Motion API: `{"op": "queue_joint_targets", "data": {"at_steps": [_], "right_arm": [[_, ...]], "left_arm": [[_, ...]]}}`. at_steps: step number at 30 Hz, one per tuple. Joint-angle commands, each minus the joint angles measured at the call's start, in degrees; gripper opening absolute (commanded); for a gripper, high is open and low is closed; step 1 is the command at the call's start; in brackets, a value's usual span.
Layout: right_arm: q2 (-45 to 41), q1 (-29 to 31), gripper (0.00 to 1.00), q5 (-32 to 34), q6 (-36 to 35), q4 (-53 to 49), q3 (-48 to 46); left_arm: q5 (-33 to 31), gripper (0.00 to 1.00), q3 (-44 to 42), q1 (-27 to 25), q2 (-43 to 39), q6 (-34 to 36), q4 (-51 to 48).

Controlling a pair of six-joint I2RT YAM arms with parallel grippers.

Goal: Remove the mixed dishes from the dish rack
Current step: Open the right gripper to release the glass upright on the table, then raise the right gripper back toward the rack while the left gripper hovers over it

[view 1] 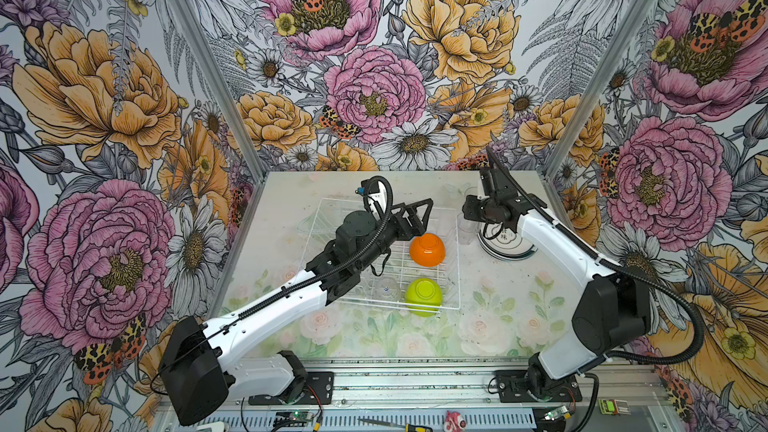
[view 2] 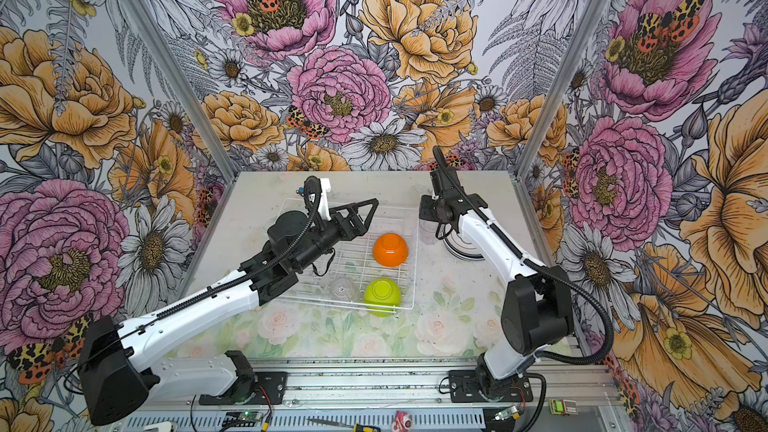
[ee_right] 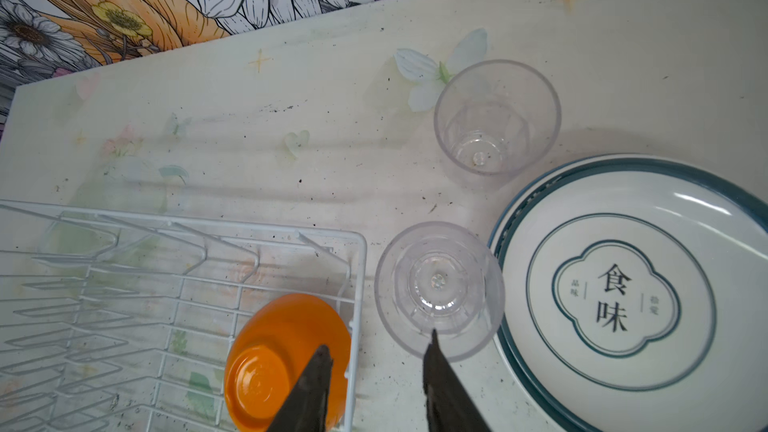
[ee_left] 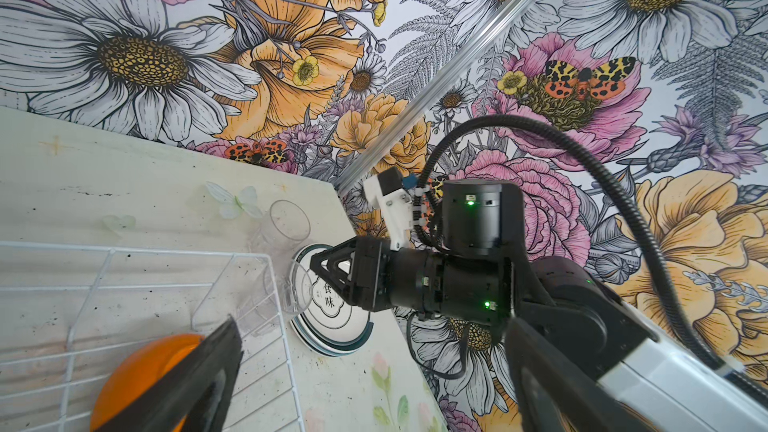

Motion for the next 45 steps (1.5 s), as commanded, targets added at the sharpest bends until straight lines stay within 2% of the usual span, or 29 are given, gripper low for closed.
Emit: {"op": "queue_joint_targets", "data": {"at_steps": [1, 5, 11, 20, 27, 41, 45], "right_arm": [[-6.39, 0.17, 0.39, -2.54, 1.66, 3.77, -5.16], [-15.75, 0.4, 0.43, -7.69, 3.81, 8.5, -15.18], [-26.08, 0.16, 0.7, -12.28, 3.78, 15.69, -28.11], [-33.75, 0.18, 0.99, -15.73, 7.89, 20.09, -35.18], [-36.18, 0.32, 0.99, -13.81, 13.41, 24.47, -40.39], [-35.07, 2.64, 0.99, -13.13, 15.85, 26.13, -41.85], [-33.51, 2.97, 0.99, -14.93, 15.64, 26.76, -40.18]], "left_arm": [[-0.25, 0.99, 0.83, 0.71, -2.48, 2.9, -5.82], [-1.68, 0.98, 1.61, 0.68, -4.78, 5.5, -13.14], [-4.46, 0.99, 1.44, 0.62, -8.98, 8.8, -24.85], [-8.53, 0.99, -3.67, 0.47, -14.42, 10.21, -30.94], [-11.32, 0.99, -5.5, 0.37, -14.6, 11.89, -35.16], [-9.6, 0.99, -10.4, -0.82, -14.53, 11.12, -35.53], [-9.04, 0.99, -10.33, -1.77, -13.52, 11.08, -35.5]]}}
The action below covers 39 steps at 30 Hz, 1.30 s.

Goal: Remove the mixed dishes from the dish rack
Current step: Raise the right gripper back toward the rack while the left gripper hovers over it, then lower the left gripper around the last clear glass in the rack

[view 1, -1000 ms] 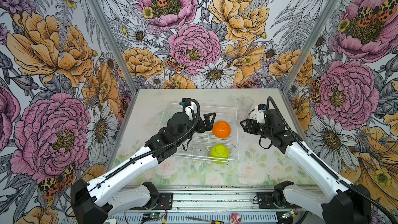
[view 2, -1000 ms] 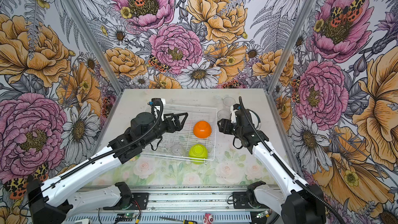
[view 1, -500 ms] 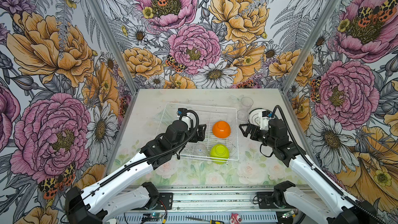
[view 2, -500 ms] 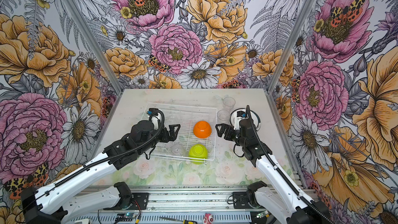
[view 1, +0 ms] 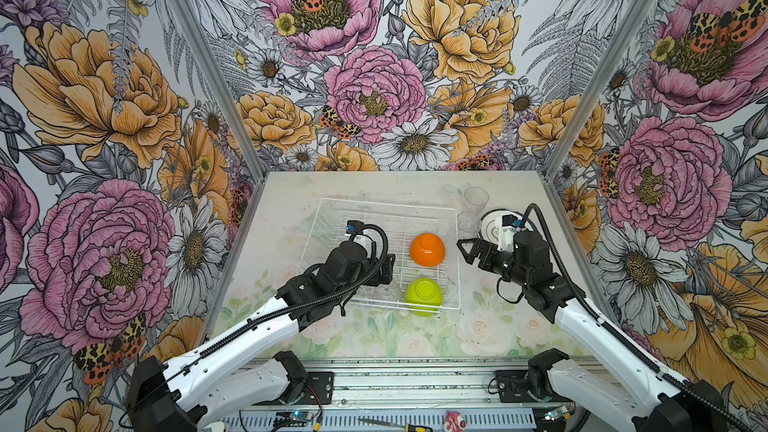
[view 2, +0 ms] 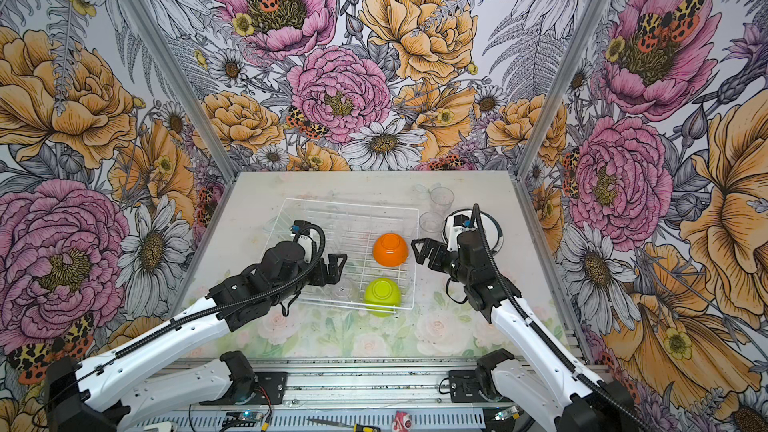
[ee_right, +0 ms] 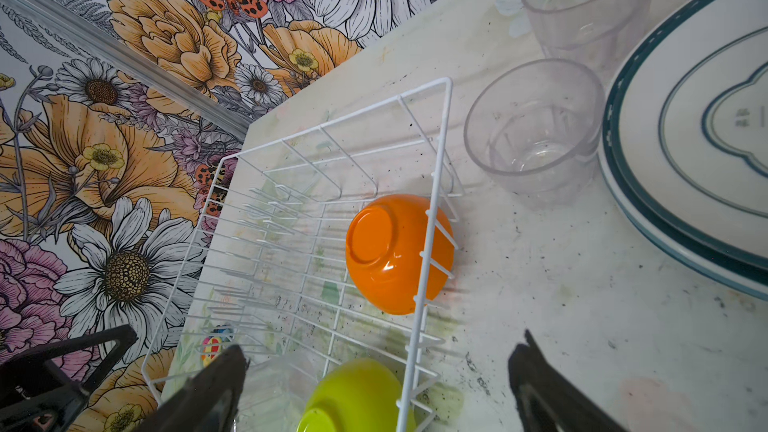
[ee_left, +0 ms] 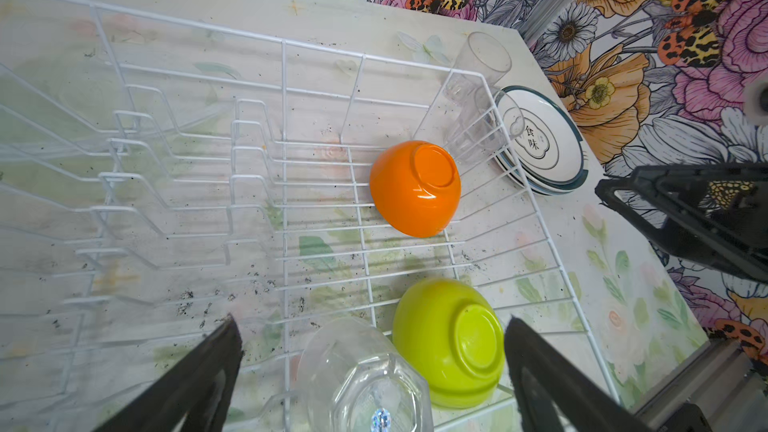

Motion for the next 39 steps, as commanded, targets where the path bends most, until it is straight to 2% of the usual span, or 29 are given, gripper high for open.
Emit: {"op": "queue_joint_targets", "data": {"at_steps": [1, 13, 21, 27, 31, 39], "right_arm": [[1.12, 0.45, 0.99, -1.3, 0.17, 2.19, 1.84], [-2.49, 1.24, 0.99, -2.52, 0.81, 2.95, 0.56], [-6.59, 1.33, 0.99, -1.8, 0.73, 3.86, -3.08], [-6.9, 1.39, 0.99, -1.59, 1.12, 6.73, -5.44], [-6.97, 1.39, 0.99, -2.22, 1.58, 8.3, -6.61], [-8.18, 1.35, 0.99, -2.29, 1.52, 8.31, -8.13]], "left_arm": [[0.75, 0.99, -0.07, -0.88, 0.92, 0.57, 0.03], [1.43, 0.99, 4.0, -2.56, 8.85, 1.5, -0.97], [0.31, 0.99, 5.13, -3.16, 10.34, 2.38, -1.06], [2.61, 0.99, 5.73, -3.23, 12.29, 2.31, -1.05], [4.89, 0.99, 6.22, -3.65, 13.93, 2.01, -2.34], [3.41, 0.99, 6.9, -4.79, 17.77, 1.42, -7.24]]}}
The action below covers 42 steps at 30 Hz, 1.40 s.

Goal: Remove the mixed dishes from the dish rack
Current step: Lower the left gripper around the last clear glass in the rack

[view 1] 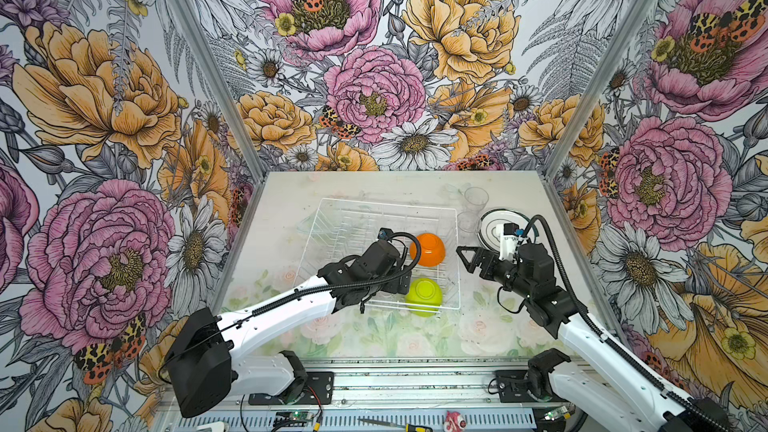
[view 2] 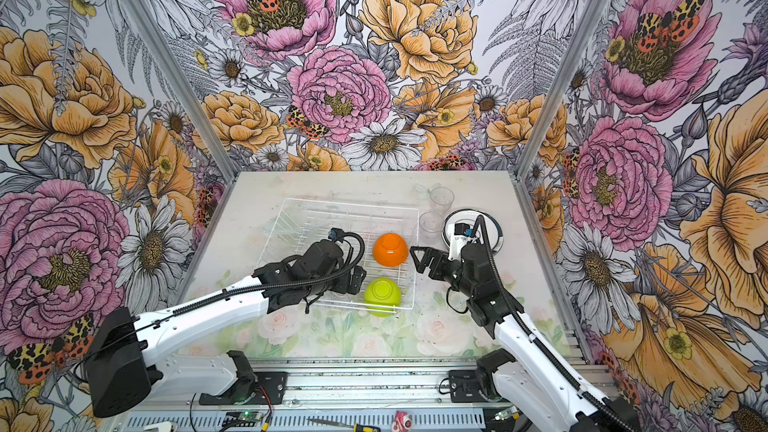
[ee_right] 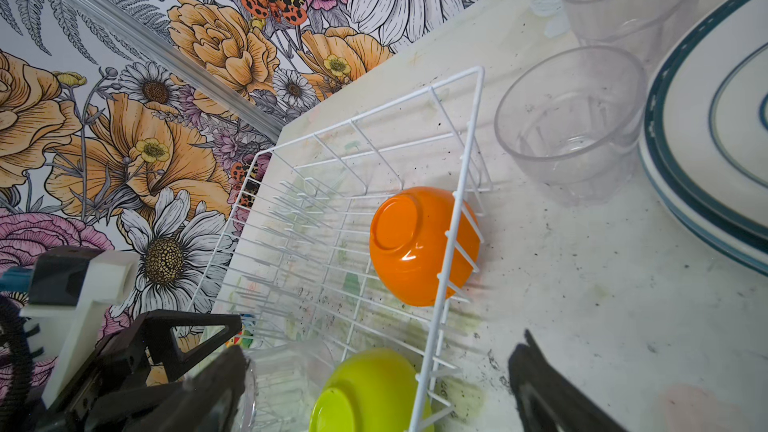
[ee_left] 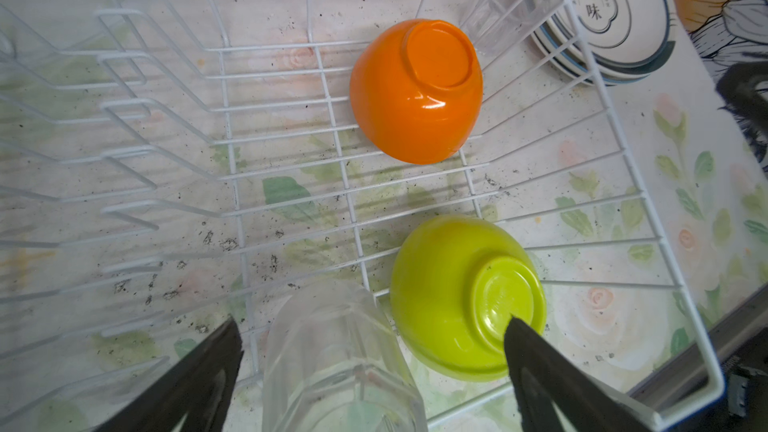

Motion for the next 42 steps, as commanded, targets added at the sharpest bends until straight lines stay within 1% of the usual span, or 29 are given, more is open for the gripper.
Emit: {"op": "queue_joint_targets", "data": {"at_steps": [1, 3, 13, 20, 28, 32, 42], "right_arm": [[-1.43, 0.35, 0.99, -0.25, 0.38, 1.79, -0.74], [-1.94, 0.36, 0.99, -0.08, 0.32, 1.71, -1.01], [-2.07, 0.24, 0.99, 0.28, -0.03, 1.53, -1.74], [-3.29, 0.38, 0.99, -0.78, 0.11, 1.54, -1.82], [-2.45, 0.23, 0.99, -0.53, -0.55, 1.44, -0.76], [-1.32, 0.26, 0.99, 0.28, -0.17, 1.35, -1.01], [0.21, 0.17, 0.99, 0.7, -0.19, 0.82, 0.71]], "left_arm": [[-0.02, 0.98, 1.2, -1.35, 0.68, -0.17, -2.65], [-2.21, 0.99, 0.71, -1.87, 0.77, -0.56, -2.61], [-2.83, 0.99, -1.21, -2.95, -0.11, -1.34, -4.16], [-5.51, 0.98, -1.79, -3.01, 0.37, -1.61, -4.72], [-6.94, 0.93, -1.15, -3.12, 2.79, -1.83, -4.74], [-8.52, 0.86, -2.01, -3.15, 2.45, -2.24, -4.79], [-9.92, 0.84, -1.65, -3.32, 2.39, -2.42, -4.63]]}}
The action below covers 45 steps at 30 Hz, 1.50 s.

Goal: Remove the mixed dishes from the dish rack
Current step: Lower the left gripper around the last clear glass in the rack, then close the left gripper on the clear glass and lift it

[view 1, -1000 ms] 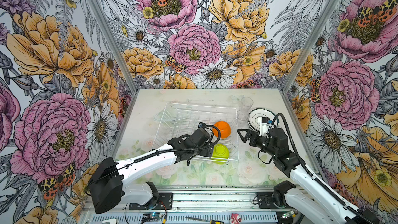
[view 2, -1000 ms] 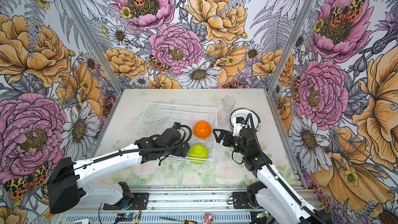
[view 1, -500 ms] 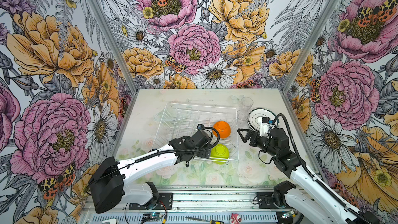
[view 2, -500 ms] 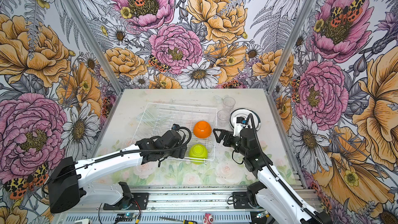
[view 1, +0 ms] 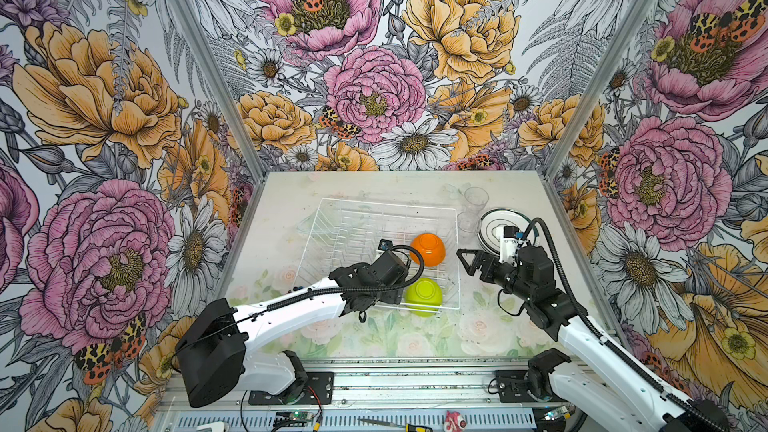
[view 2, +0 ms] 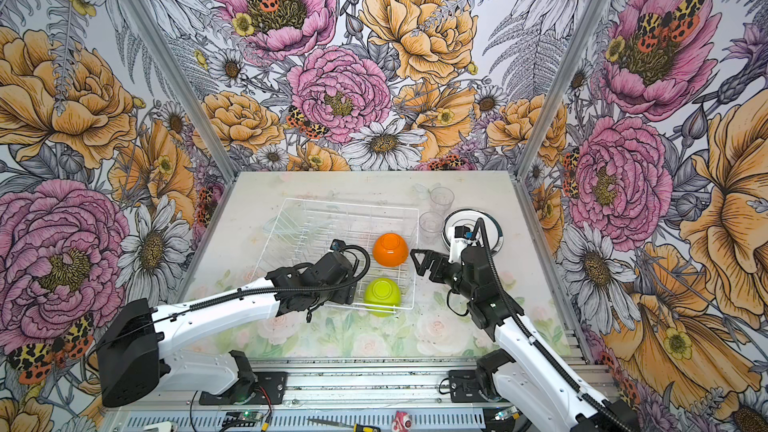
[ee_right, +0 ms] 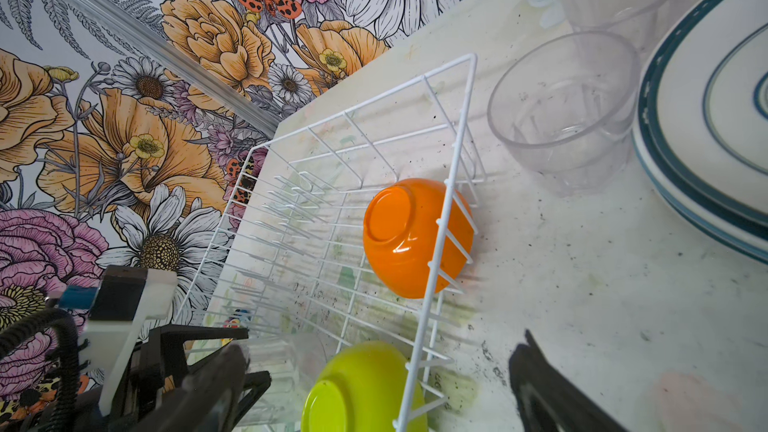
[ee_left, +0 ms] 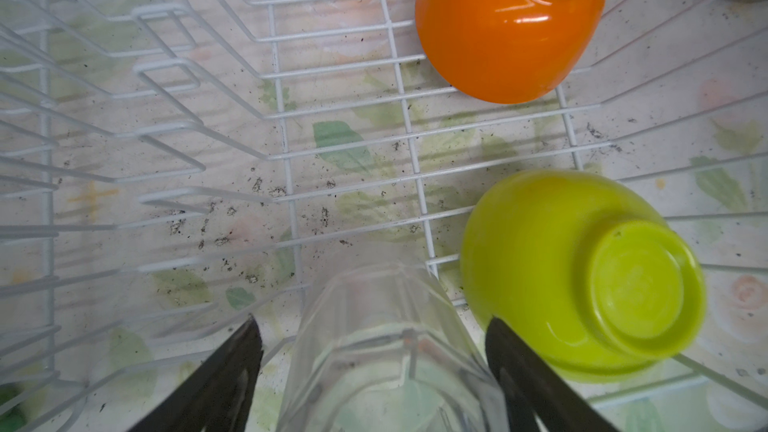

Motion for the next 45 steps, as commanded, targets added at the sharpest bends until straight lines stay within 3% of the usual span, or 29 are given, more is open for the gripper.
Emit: {"op": "queue_joint_targets", "data": {"at_steps": [1, 14, 16, 19, 26, 31, 34, 37, 45], "right_arm": [[0.73, 0.14, 0.99, 0.65, -0.15, 0.5, 2.2], [1.02, 0.04, 0.99, 1.0, 0.1, 0.24, 1.91], [1.07, 0.08, 0.99, 1.08, 0.2, 0.21, 1.89], [1.09, 0.02, 0.99, 0.98, 0.18, 0.12, 1.69], [1.21, 0.23, 0.99, 0.59, -0.92, 0.42, 1.34], [0.24, 1.02, 1.0, -0.11, 0.1, 5.24, -0.96], [-0.86, 2.02, 0.99, -1.32, 2.25, 12.18, -3.8], [-0.64, 4.12, 0.99, -0.65, 2.02, 12.87, -3.6], [5.74, 12.53, 0.99, 2.77, -0.79, 14.35, 1.23]], "left_arm": [[-2.11, 0.84, -0.1, -0.56, -0.27, -0.39, -0.09], [-2.35, 0.81, 0.23, -1.61, 2.6, 0.37, -0.73], [-3.75, 0.78, 0.69, -1.62, 2.76, 0.87, -1.97], [-7.19, 0.61, 0.95, -1.53, 0.91, 1.96, -3.99], [-7.98, 0.57, 0.91, 2.23, -9.83, 3.06, -3.91], [-1.6, 0.56, 0.03, 8.95, -17.09, 3.67, -2.07], [6.13, 0.56, -1.12, 14.13, -19.39, 2.99, 0.62], [14.43, 0.55, -2.01, 18.25, -20.53, 1.26, 3.94], [22.56, 0.54, -0.31, 20.59, -20.0, -1.67, 10.81]]}}
